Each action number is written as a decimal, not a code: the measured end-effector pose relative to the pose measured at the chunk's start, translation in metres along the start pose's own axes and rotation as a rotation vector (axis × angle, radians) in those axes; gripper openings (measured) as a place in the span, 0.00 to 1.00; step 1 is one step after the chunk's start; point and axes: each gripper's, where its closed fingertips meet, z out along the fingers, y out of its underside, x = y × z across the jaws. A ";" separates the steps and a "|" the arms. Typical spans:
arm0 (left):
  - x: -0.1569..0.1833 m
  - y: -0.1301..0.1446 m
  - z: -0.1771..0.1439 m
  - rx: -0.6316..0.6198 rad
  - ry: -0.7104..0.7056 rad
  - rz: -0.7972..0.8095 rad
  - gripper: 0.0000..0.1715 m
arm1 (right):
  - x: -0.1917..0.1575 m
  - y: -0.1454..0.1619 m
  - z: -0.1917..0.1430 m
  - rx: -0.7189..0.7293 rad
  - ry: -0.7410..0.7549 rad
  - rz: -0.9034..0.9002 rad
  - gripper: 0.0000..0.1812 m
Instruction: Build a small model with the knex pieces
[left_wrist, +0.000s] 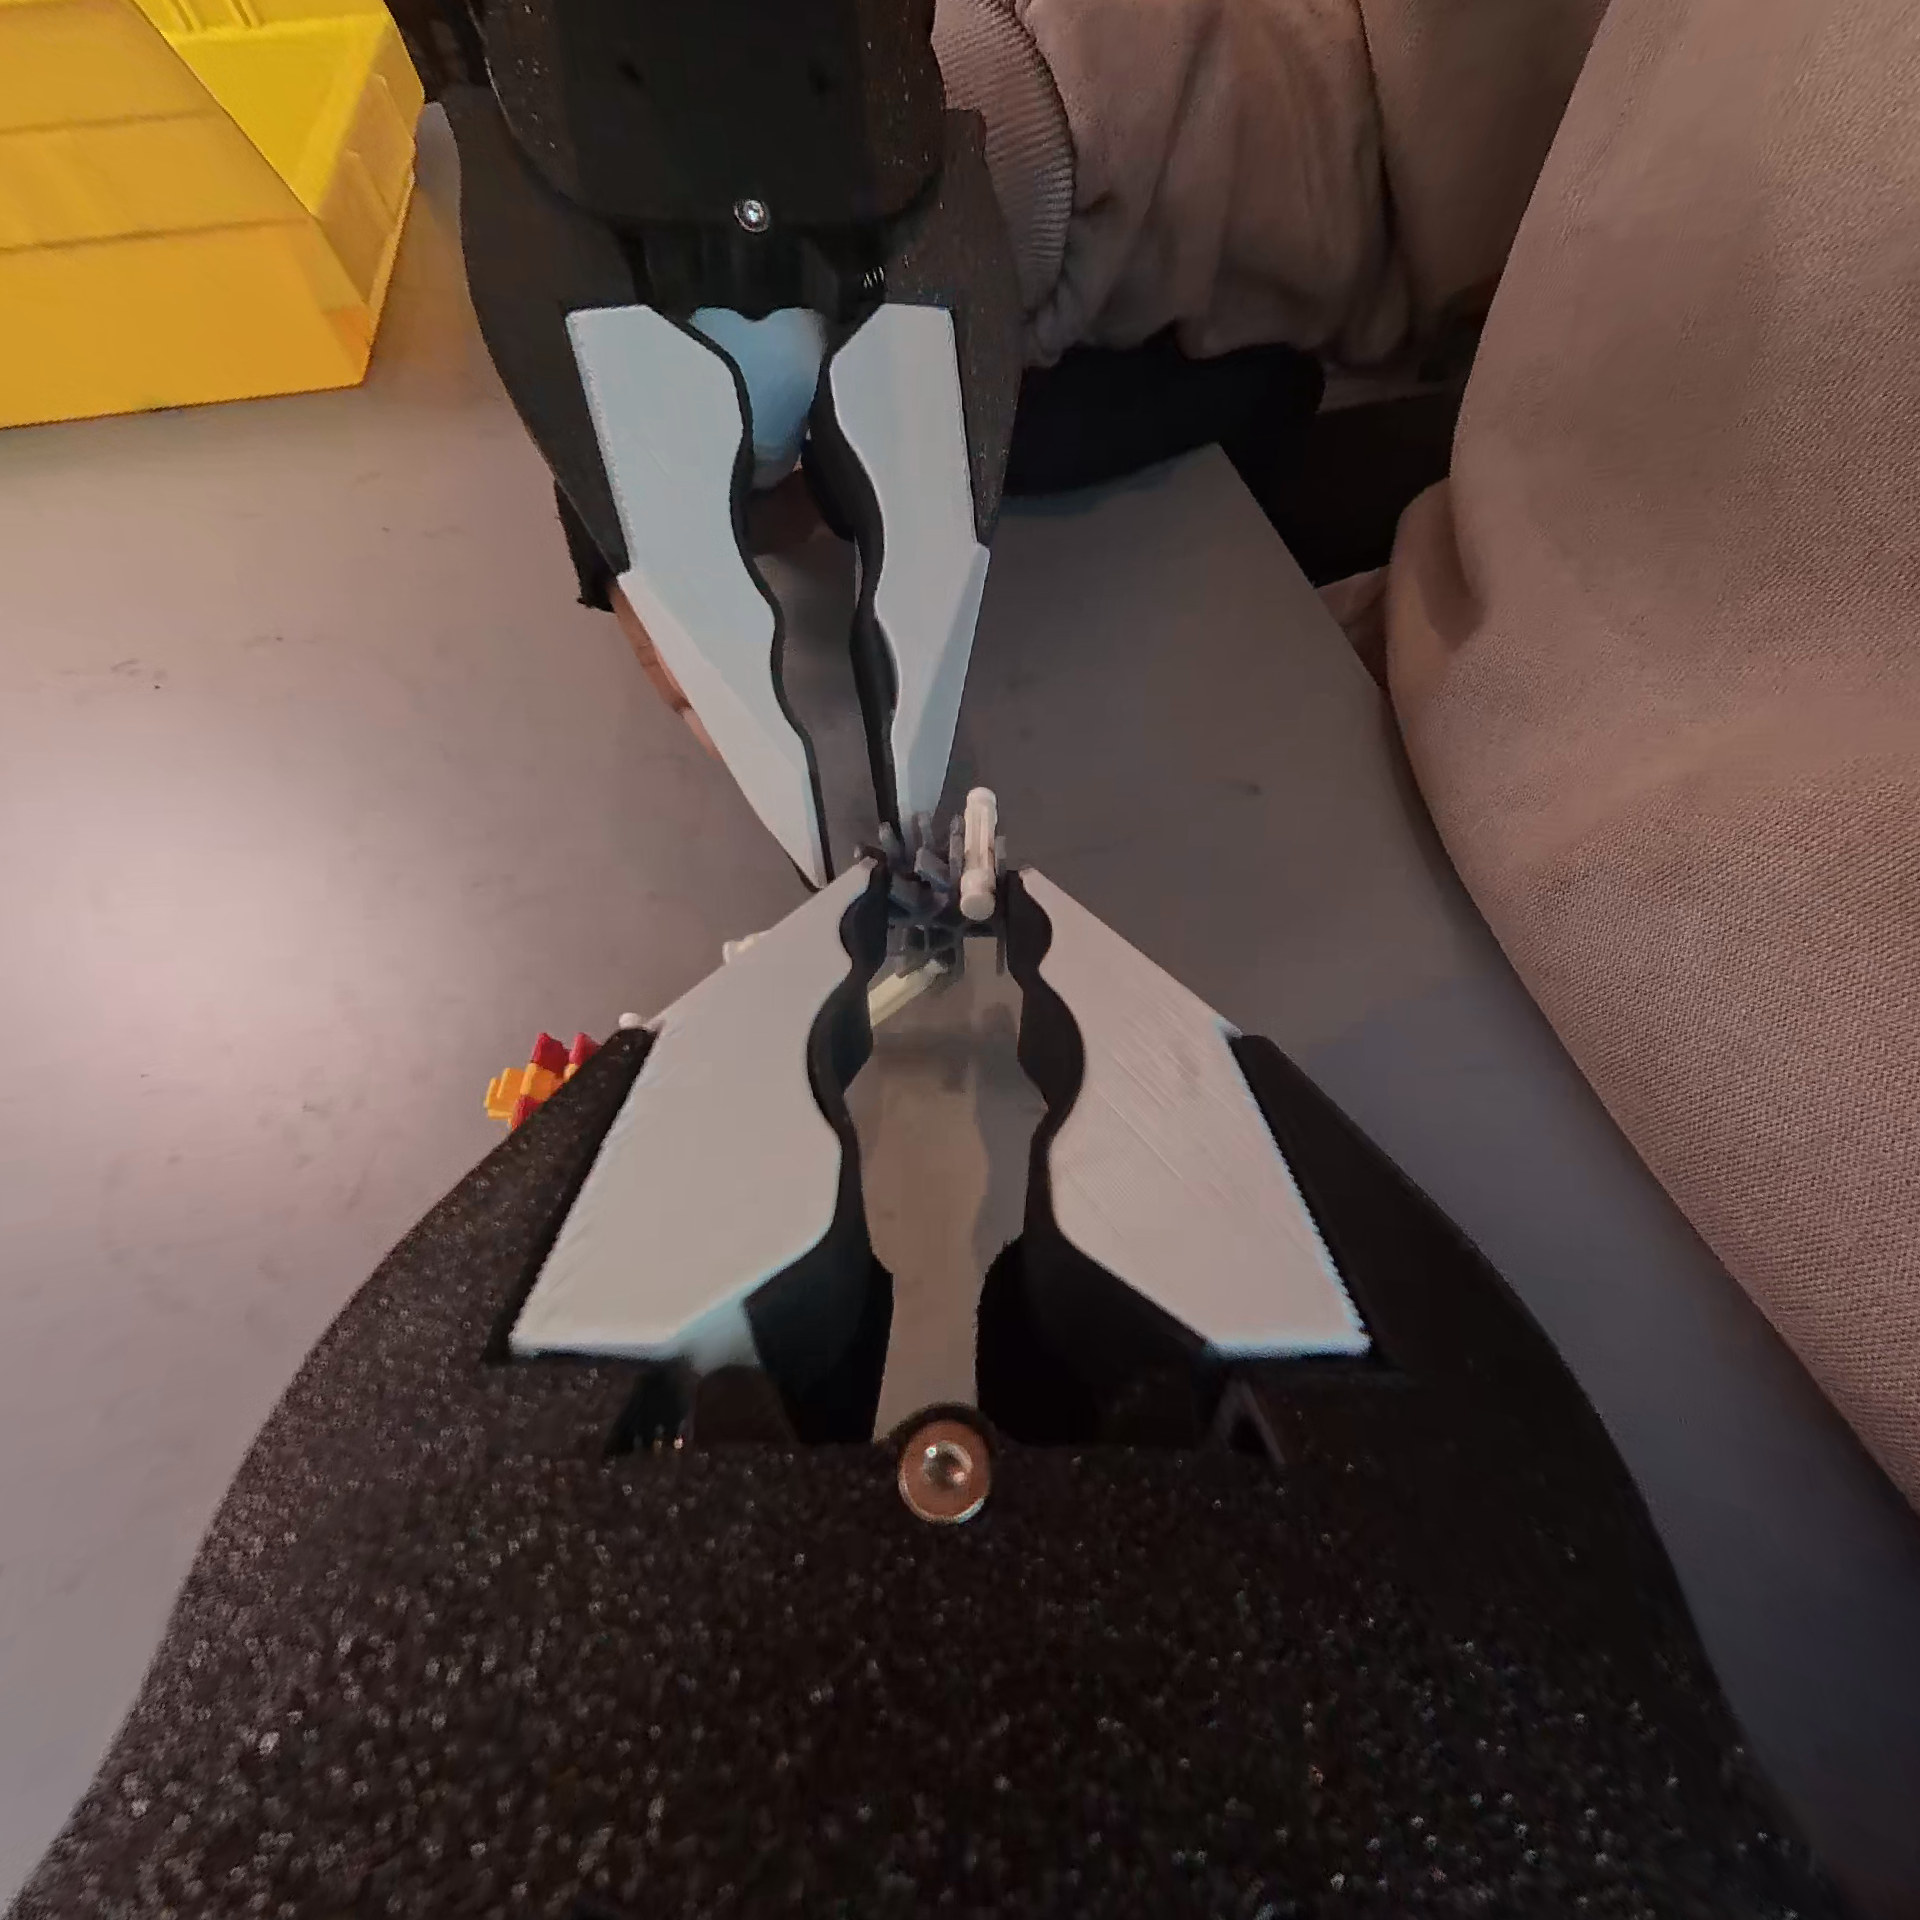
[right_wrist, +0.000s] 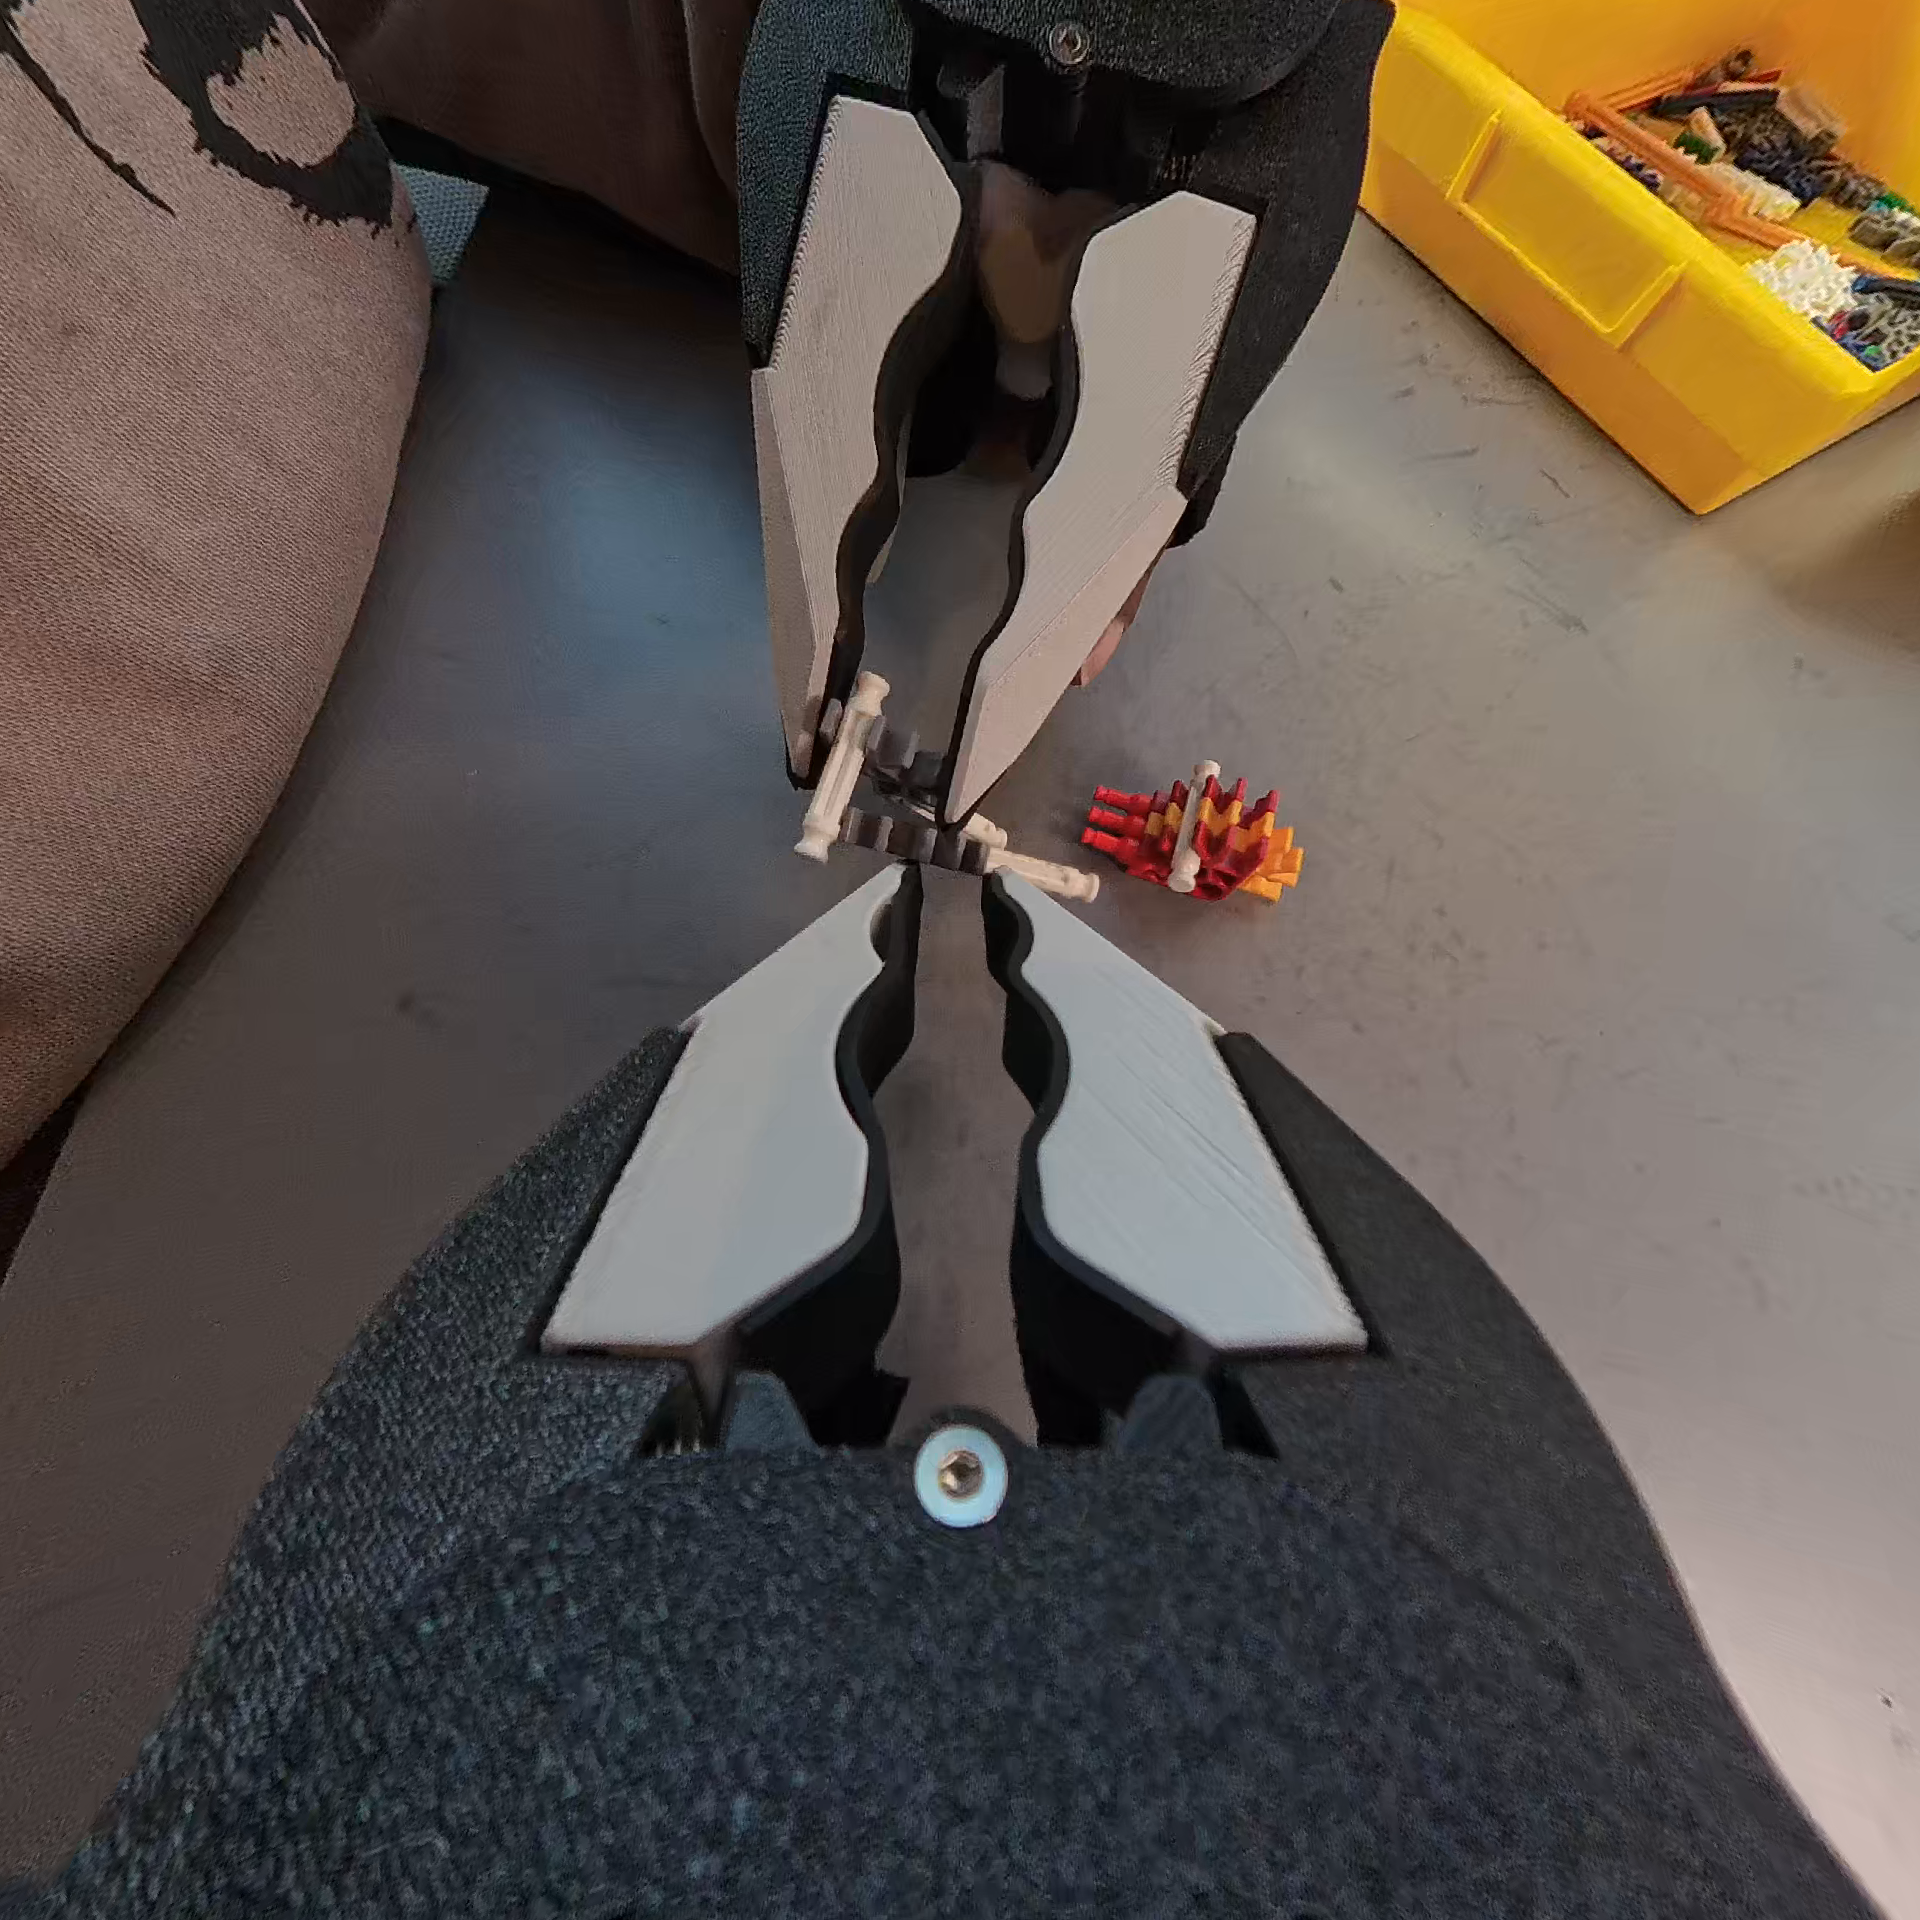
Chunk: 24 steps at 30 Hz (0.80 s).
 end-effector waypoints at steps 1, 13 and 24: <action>0.000 0.001 0.001 -0.007 0.000 0.001 0.13 | 0.000 0.001 0.000 -0.007 0.002 -0.001 0.05; 0.001 0.016 0.003 -0.092 -0.006 0.032 0.13 | -0.002 0.014 0.002 -0.072 -0.020 0.016 0.12; 0.003 0.015 -0.009 -0.079 0.036 0.012 0.13 | -0.009 0.015 0.007 -0.113 -0.047 -0.011 0.14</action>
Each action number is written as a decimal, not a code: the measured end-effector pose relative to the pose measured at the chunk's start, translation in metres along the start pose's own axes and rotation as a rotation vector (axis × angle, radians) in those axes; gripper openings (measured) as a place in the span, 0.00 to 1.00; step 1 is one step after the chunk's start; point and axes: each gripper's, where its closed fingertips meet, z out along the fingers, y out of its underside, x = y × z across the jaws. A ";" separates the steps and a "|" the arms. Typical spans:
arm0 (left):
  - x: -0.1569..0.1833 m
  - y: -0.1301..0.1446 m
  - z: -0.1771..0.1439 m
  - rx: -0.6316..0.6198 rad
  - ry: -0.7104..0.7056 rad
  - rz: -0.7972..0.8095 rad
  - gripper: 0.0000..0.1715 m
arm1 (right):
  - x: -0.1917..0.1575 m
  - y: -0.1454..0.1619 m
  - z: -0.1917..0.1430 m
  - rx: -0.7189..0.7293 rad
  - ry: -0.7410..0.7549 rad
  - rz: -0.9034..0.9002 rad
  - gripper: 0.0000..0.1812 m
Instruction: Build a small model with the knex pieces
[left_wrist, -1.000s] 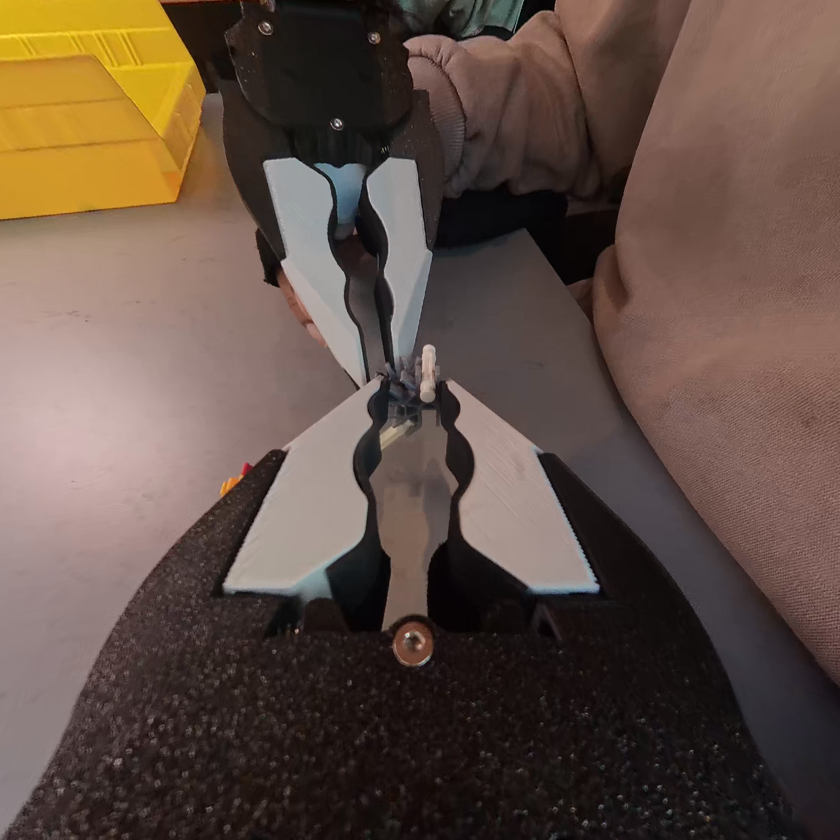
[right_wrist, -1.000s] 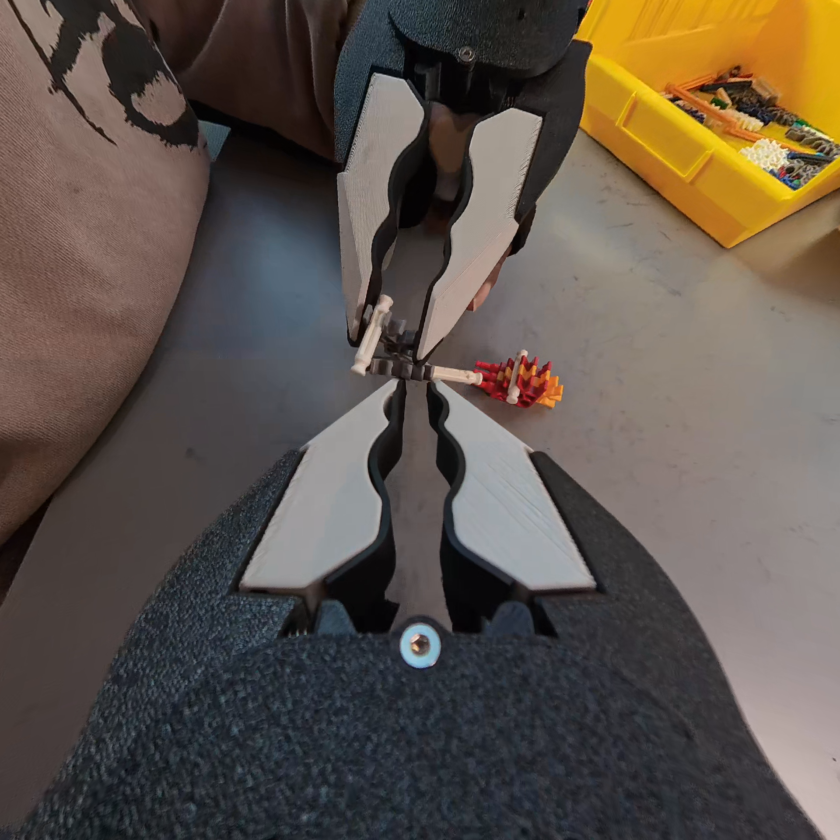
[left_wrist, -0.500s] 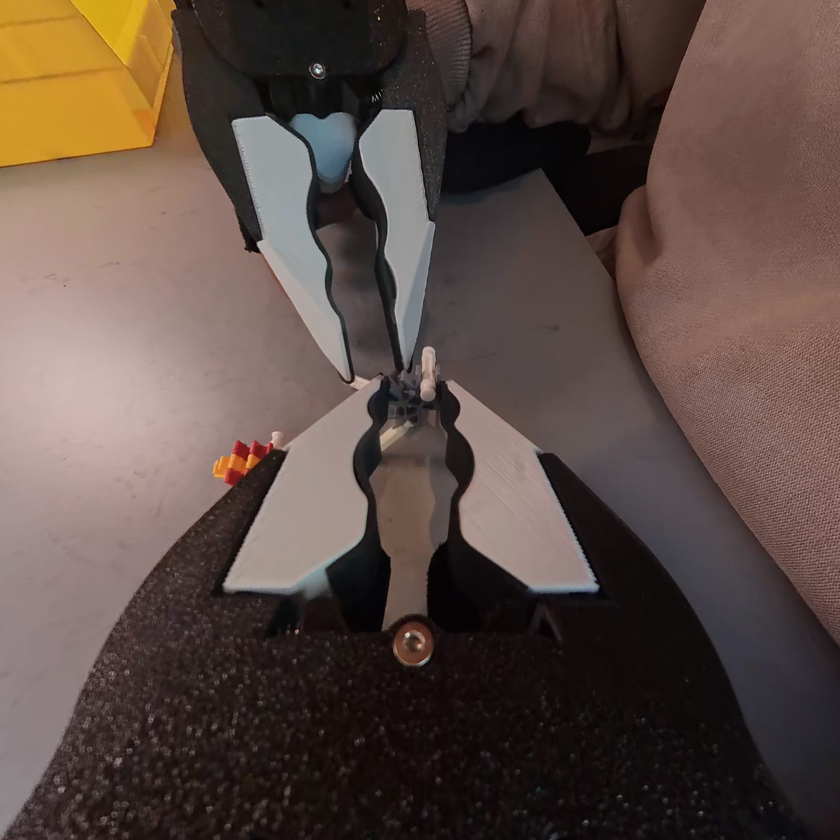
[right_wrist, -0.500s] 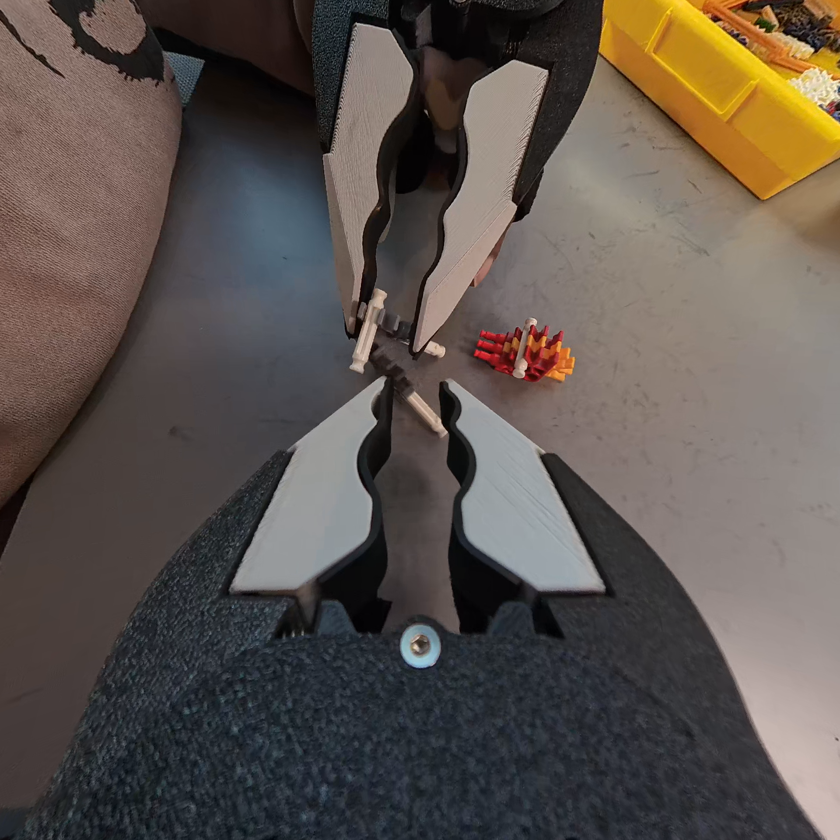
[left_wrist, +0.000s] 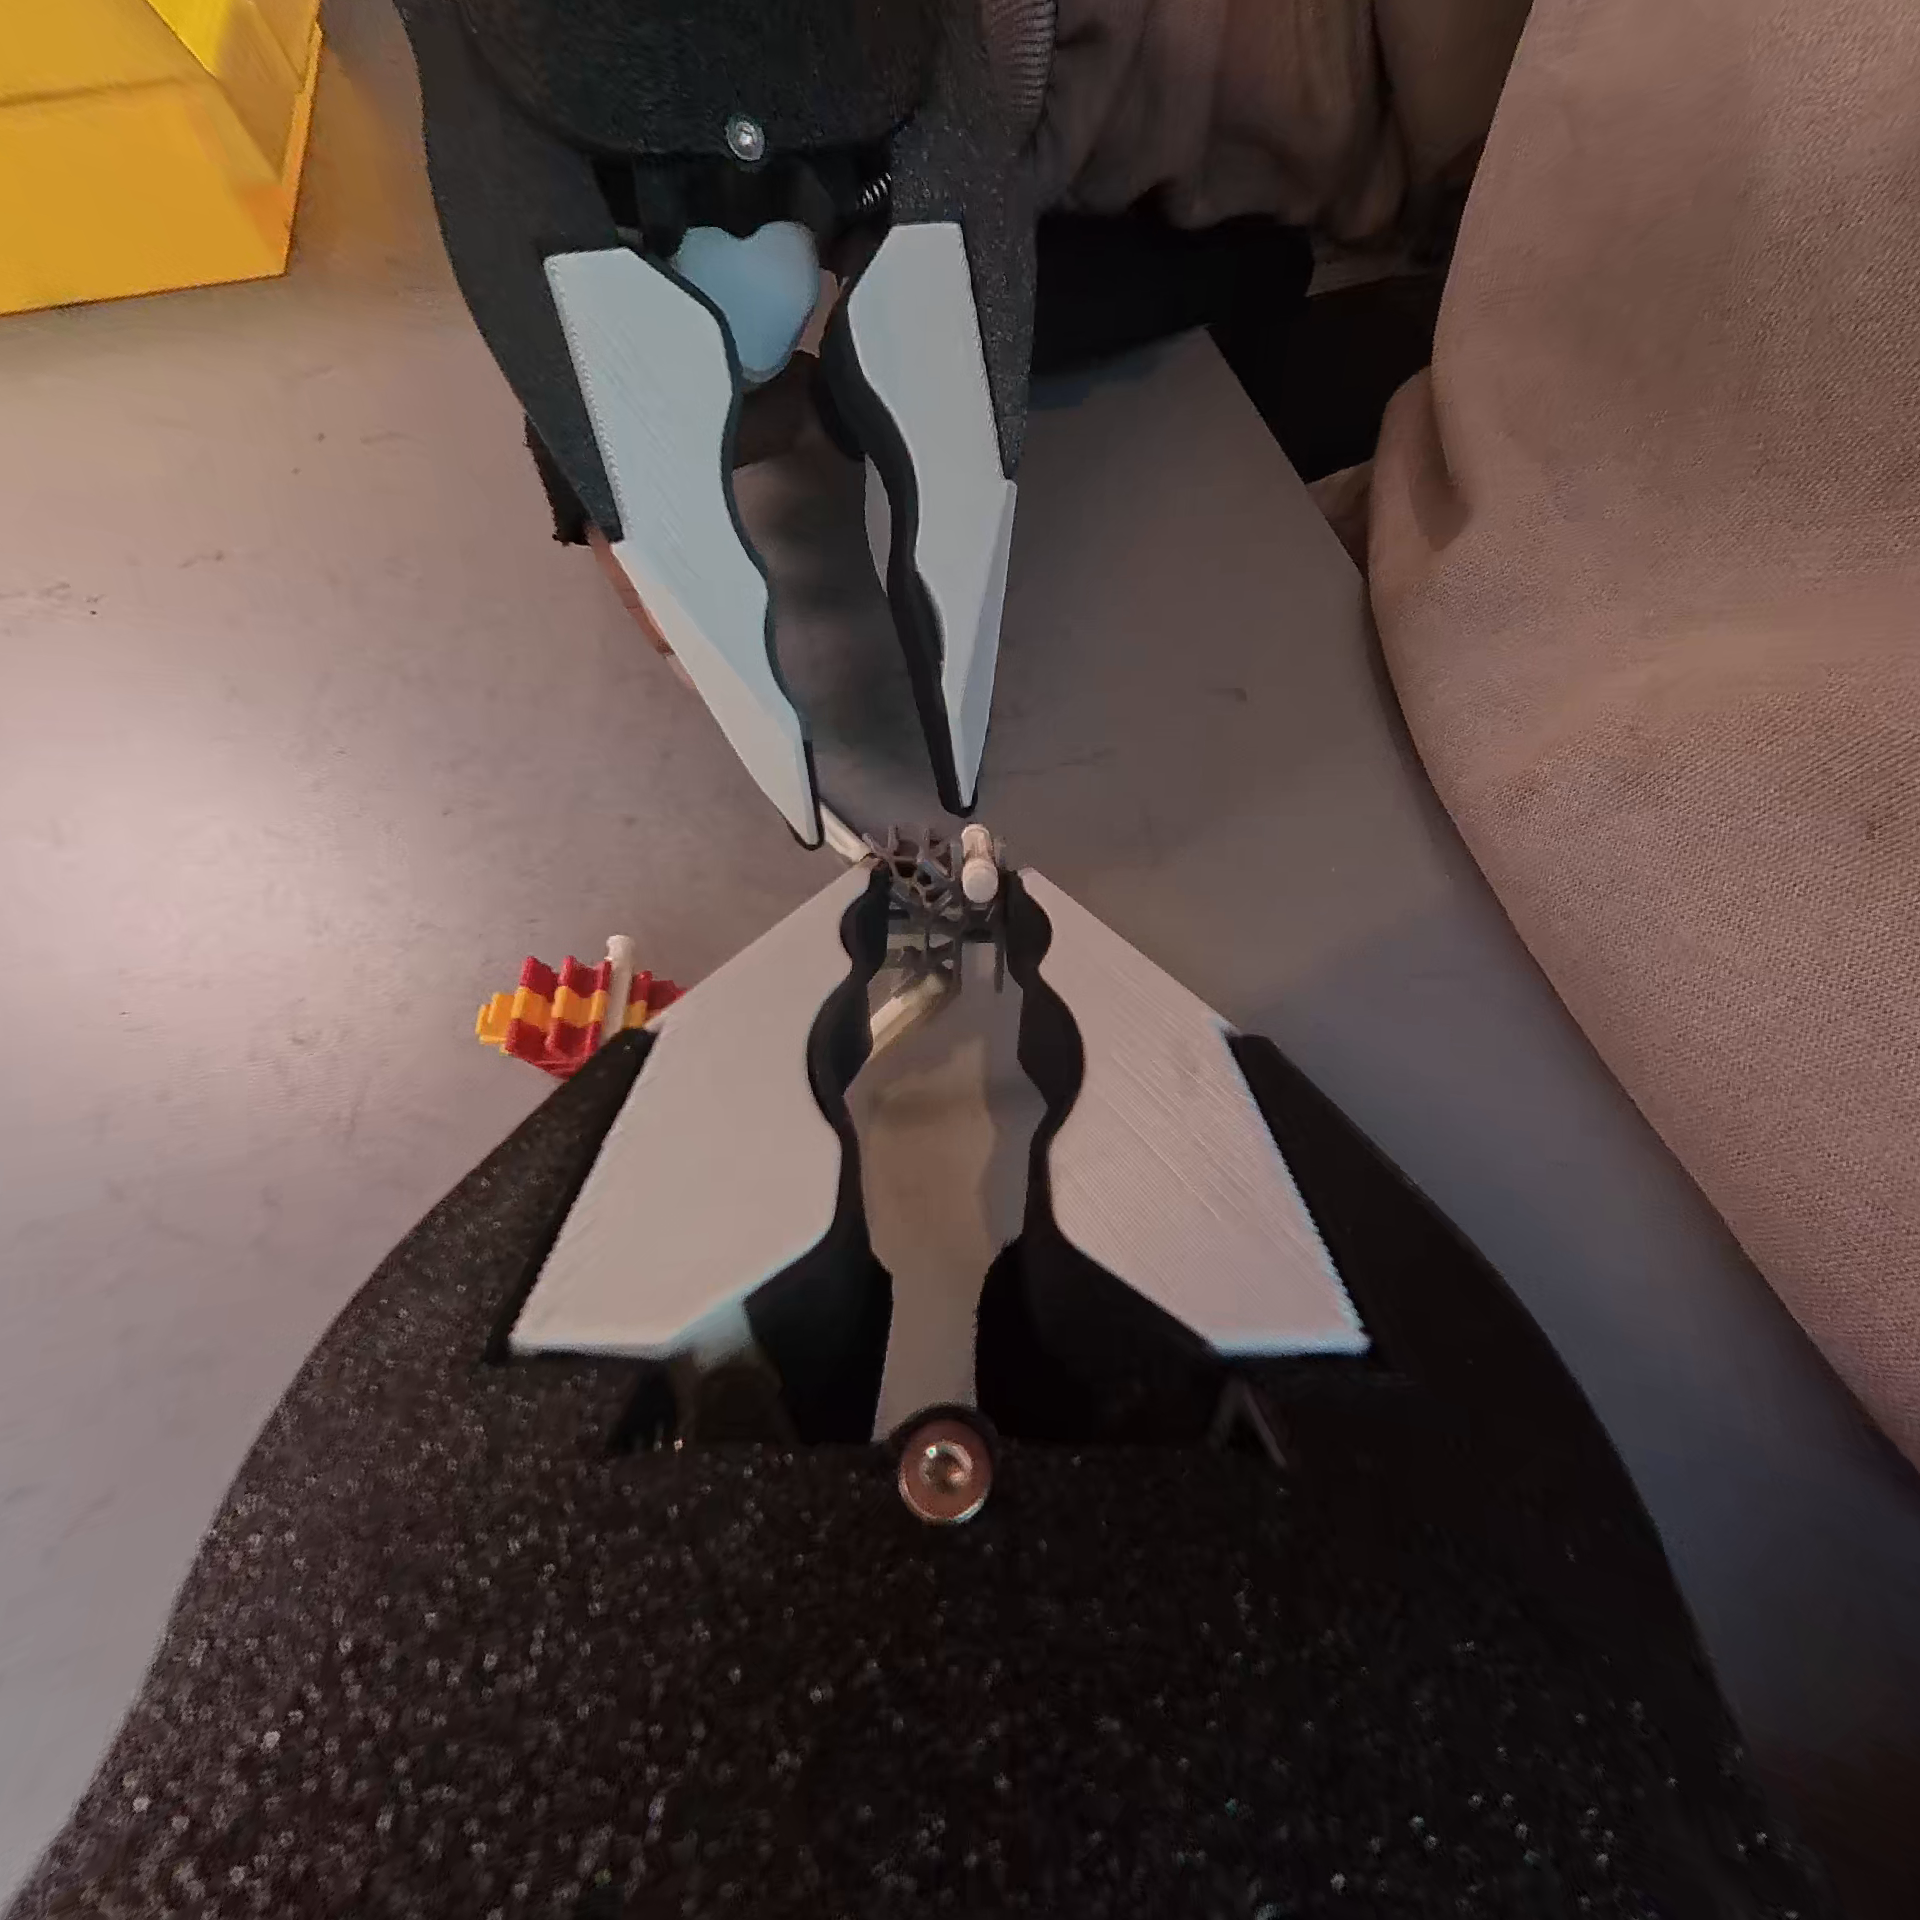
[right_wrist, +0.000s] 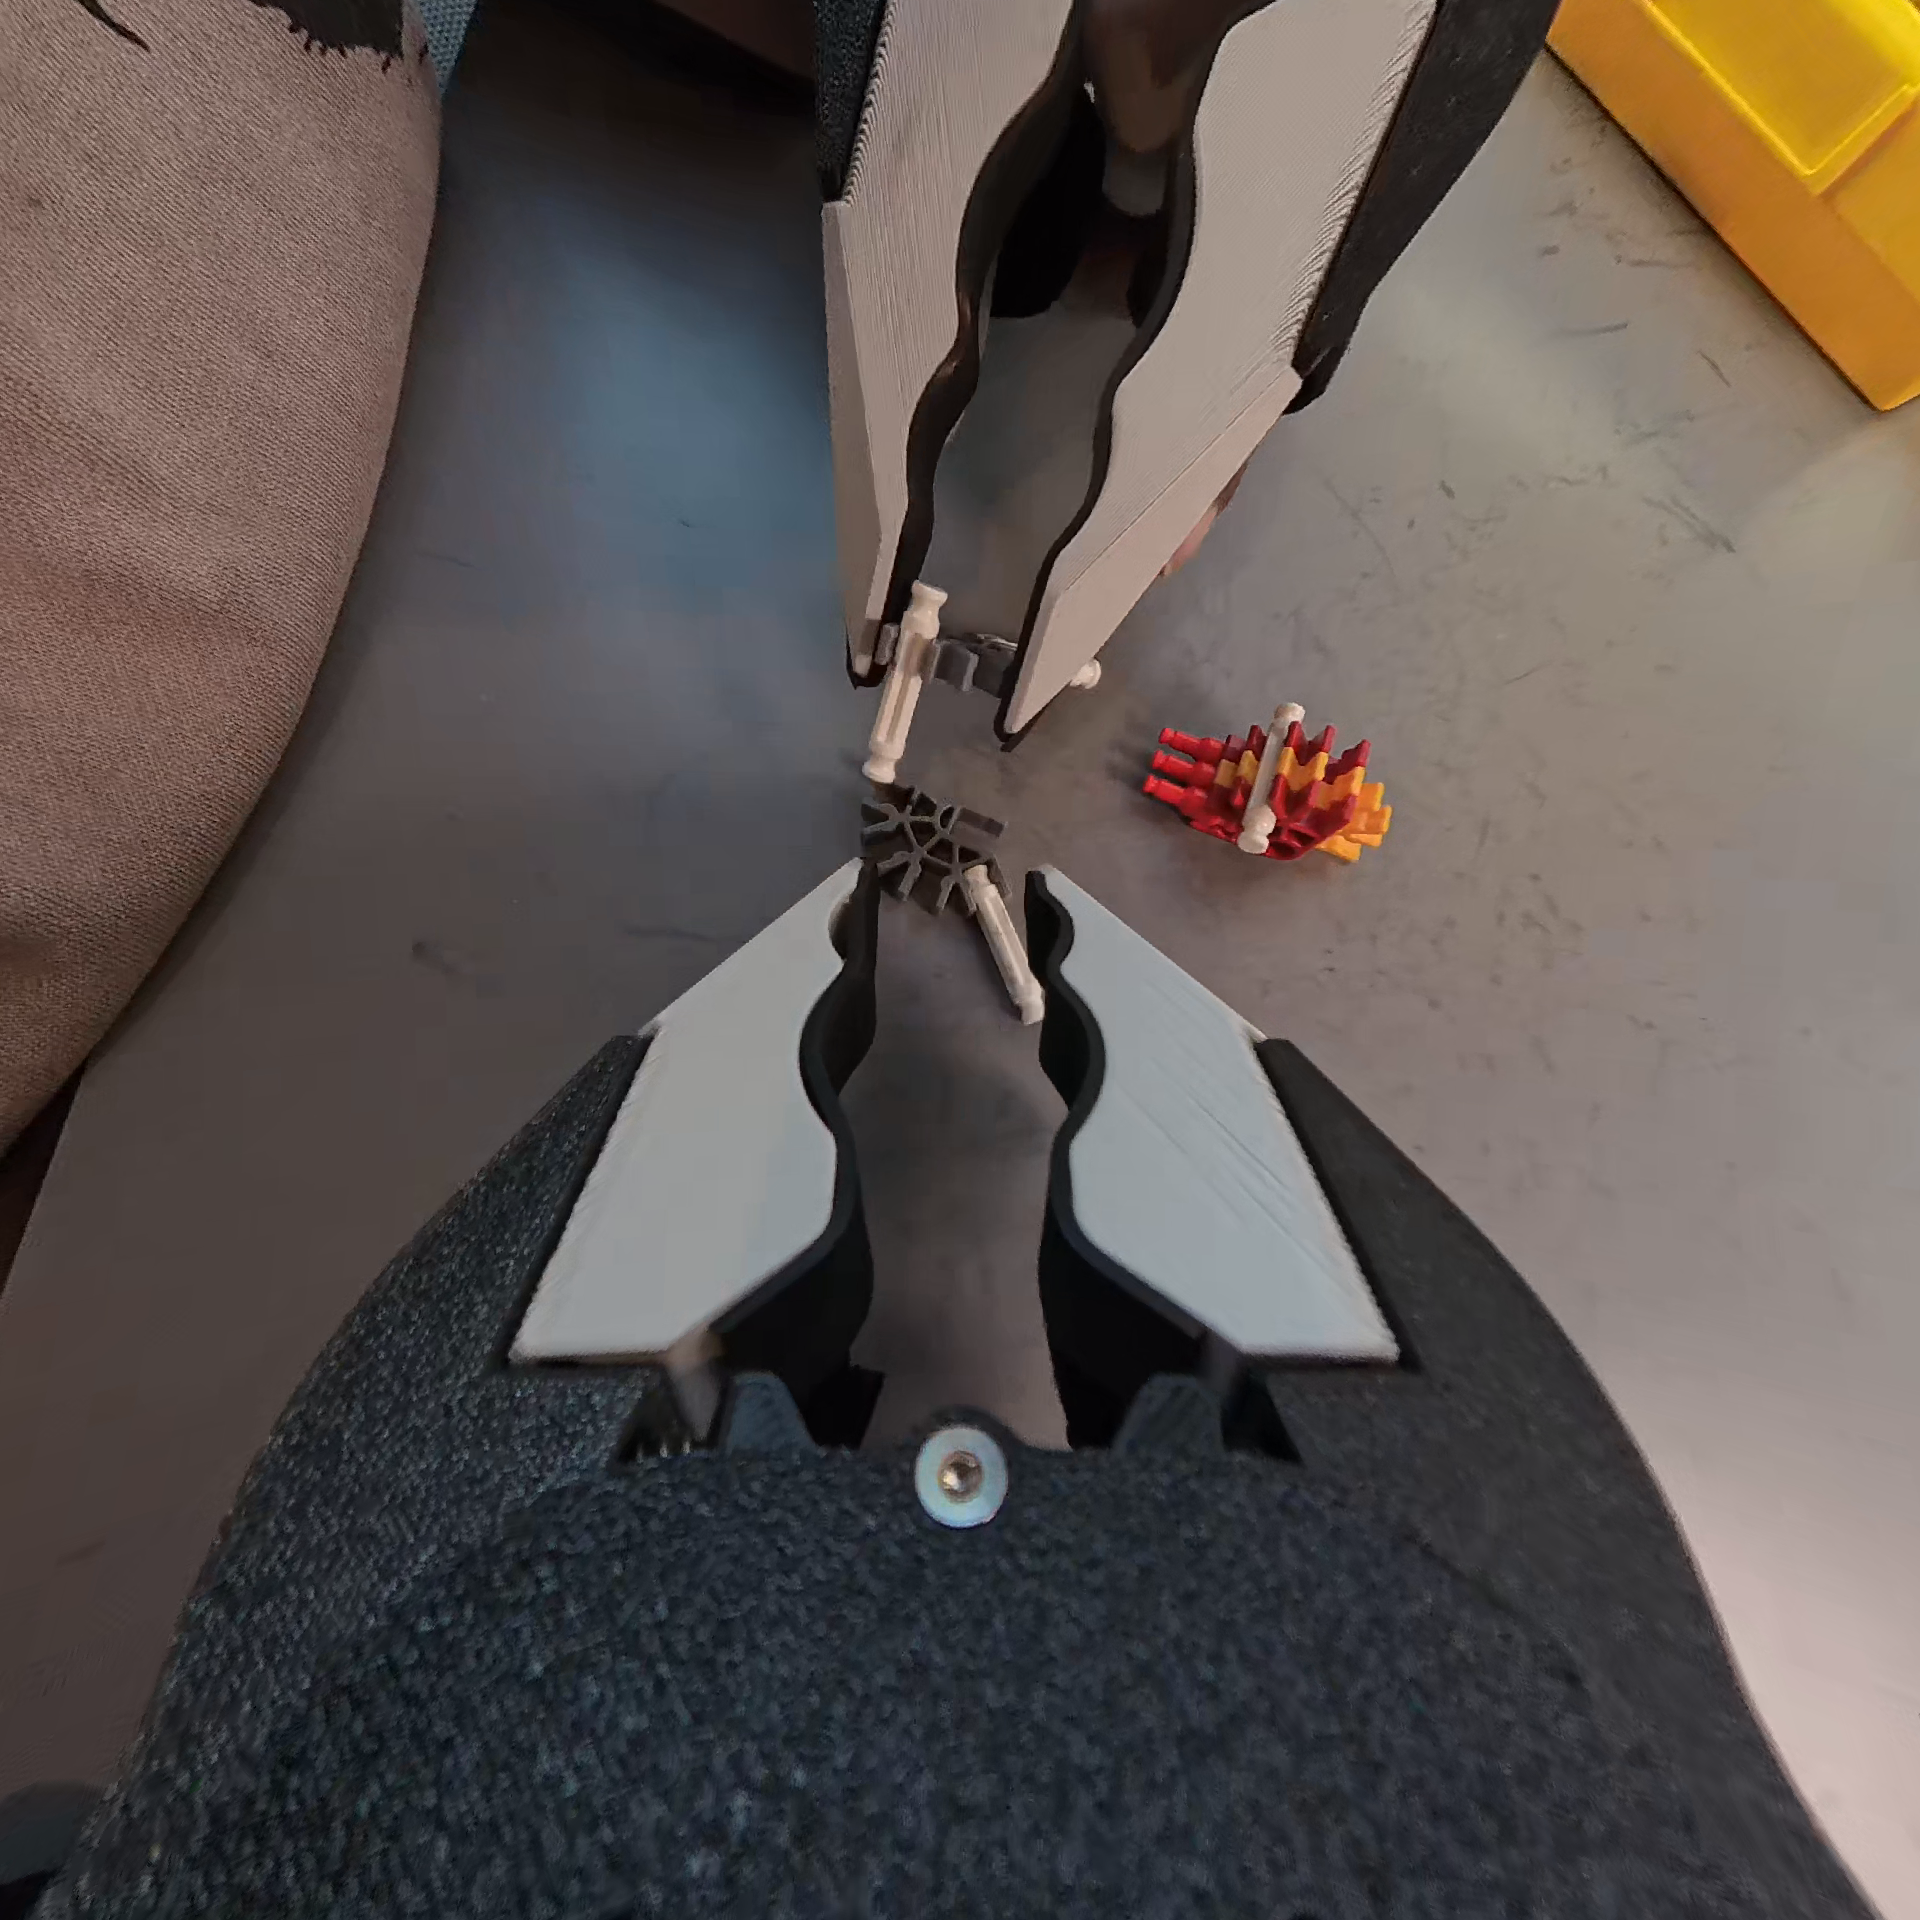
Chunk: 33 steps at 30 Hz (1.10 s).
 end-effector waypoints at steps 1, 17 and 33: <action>0.002 0.001 0.000 -0.004 0.014 -0.001 0.13 | 0.001 0.001 0.000 -0.007 -0.006 -0.001 0.15; 0.011 0.007 0.010 -0.050 0.027 0.085 0.13 | -0.006 0.005 0.005 -0.300 -0.447 -0.138 0.11; 0.010 0.009 0.016 -0.134 -0.034 0.139 0.13 | -0.005 0.004 0.009 -0.368 -0.450 -0.176 0.11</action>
